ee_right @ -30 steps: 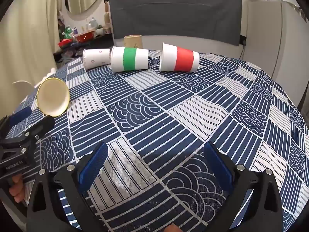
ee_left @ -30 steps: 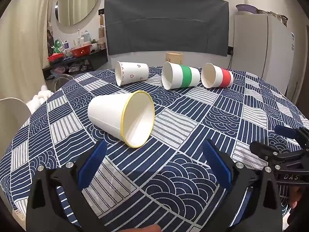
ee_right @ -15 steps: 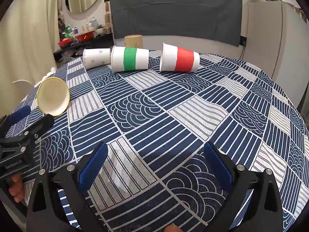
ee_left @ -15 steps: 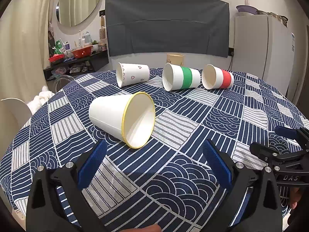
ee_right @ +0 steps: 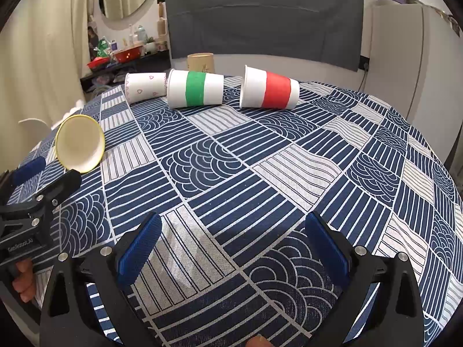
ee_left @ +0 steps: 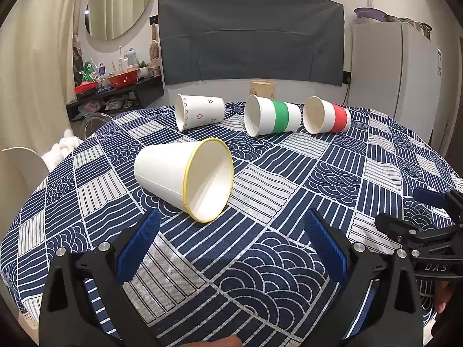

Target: Flip cup upside down

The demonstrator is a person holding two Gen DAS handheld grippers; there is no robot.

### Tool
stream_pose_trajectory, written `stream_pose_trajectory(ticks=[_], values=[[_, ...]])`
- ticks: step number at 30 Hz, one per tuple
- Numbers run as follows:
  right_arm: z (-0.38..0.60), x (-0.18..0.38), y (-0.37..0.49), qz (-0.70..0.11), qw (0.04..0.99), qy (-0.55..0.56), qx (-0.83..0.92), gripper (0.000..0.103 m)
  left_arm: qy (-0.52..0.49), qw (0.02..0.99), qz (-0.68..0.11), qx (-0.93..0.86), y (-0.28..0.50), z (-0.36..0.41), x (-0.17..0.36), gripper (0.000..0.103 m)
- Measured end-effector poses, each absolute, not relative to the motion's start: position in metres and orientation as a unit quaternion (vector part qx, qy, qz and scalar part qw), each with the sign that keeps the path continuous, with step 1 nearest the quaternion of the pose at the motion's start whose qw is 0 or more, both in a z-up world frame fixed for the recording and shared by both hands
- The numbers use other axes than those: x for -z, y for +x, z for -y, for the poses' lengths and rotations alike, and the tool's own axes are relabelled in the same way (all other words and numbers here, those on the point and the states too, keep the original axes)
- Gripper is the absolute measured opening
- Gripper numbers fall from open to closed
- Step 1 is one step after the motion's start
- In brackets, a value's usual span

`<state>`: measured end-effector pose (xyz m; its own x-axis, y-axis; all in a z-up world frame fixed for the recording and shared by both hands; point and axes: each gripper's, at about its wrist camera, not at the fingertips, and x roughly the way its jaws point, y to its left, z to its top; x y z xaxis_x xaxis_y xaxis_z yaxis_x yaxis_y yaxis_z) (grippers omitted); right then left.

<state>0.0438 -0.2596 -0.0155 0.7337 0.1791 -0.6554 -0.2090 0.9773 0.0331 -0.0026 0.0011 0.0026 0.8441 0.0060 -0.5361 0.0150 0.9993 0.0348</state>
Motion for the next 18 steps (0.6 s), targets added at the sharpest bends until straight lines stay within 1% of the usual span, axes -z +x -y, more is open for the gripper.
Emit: stream_pose_trajectory(ticks=[18], values=[[0.2595,0.0154,0.044,-0.35,0.931,-0.022,-0.105,0.095,0.022,0.961,-0.274,0.0,-0.0027,-0.0003,-0.003,0.097]])
